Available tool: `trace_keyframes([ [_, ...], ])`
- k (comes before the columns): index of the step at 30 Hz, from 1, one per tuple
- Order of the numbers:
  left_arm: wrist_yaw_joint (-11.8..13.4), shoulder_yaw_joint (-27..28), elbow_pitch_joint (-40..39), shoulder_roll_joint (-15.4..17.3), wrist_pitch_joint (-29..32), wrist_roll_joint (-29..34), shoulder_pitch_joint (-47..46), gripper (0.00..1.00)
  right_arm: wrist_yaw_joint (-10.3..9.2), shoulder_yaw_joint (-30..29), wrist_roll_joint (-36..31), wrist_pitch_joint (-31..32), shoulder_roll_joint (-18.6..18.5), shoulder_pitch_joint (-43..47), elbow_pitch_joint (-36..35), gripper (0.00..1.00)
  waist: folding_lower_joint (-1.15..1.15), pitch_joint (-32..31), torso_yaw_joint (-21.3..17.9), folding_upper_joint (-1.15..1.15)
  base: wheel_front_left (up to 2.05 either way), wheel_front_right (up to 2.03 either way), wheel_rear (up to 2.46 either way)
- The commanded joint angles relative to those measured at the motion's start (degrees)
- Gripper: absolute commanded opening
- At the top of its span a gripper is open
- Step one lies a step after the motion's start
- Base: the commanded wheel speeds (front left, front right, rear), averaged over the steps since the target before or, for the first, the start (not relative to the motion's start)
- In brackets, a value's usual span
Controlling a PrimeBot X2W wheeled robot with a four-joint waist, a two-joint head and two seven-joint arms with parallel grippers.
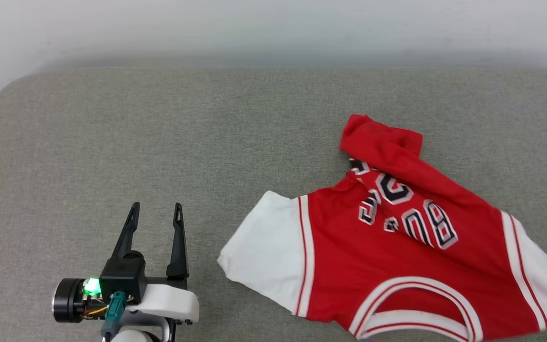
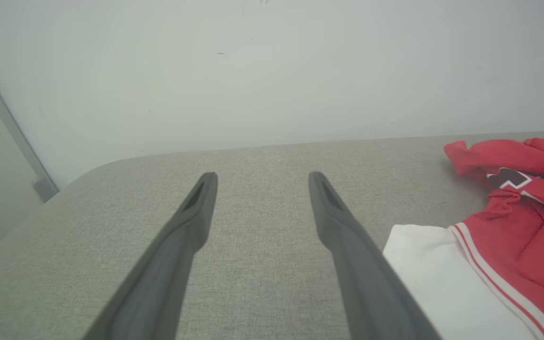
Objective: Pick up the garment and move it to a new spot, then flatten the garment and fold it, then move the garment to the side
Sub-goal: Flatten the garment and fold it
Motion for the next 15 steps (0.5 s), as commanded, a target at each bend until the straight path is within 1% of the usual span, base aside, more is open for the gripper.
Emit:
trace_keyframes([
  [1, -0.3, 0.0, 0.1, 0.3, -0.1, 0.4, -0.3, 1.00, -0.08, -1.8, -0.7, 0.6, 1.4, 2.4, 1.7, 0.00, 0.00, 0.1, 0.3, 0.00, 0.00, 0.00, 0.00],
  [4, -0.7, -0.1, 0.3, 0.3, -0.1, 0.4, -0.7, 1.00, -0.08, -4.3, -1.6, 1.6, 3.9, 4.8, 4.8, 0.00, 0.00, 0.1, 0.8, 0.00, 0.00, 0.00, 0.00],
  [7, -0.6, 0.0, 0.4, 0.4, -0.1, 0.5, -0.4, 1.00, -0.08, -5.0, -3.0, 0.3, 6.4, 5.3, 5.7, 0.00, 0.00, -0.2, 1.0, 0.00, 0.00, 0.00, 0.00],
  [8, -0.5, 0.2, 0.4, 0.4, -0.1, 0.6, -0.1, 1.00, -0.07, -5.1, -3.1, -0.3, 7.4, 5.0, 5.4, 0.10, 0.00, -0.5, 1.0, 0.00, 0.00, 0.00, 0.00],
  [9, -0.5, 0.3, 0.5, 0.5, -0.1, 0.6, 0.1, 1.00, -0.07, -5.5, -3.6, -1.3, 7.8, 4.5, 4.9, 0.43, 0.00, -0.7, 0.9, 0.00, 0.00, 0.00, 0.00],
  [10, -0.4, 0.5, 0.5, 0.5, -0.1, 0.5, 0.4, 1.00, -0.08, -6.0, -4.7, -2.6, 8.0, 3.8, 4.4, 1.00, 0.00, -0.9, 0.7, 0.00, 0.00, 0.00, 0.00],
  [15, -0.8, 0.8, 0.5, 1.2, -0.1, 0.7, 0.8, 1.00, -0.07, -9.0, -11.6, -11.1, 9.5, 1.4, -0.1, 1.00, 0.00, -2.3, 0.0, 0.00, 0.00, 0.00, 0.00],
])
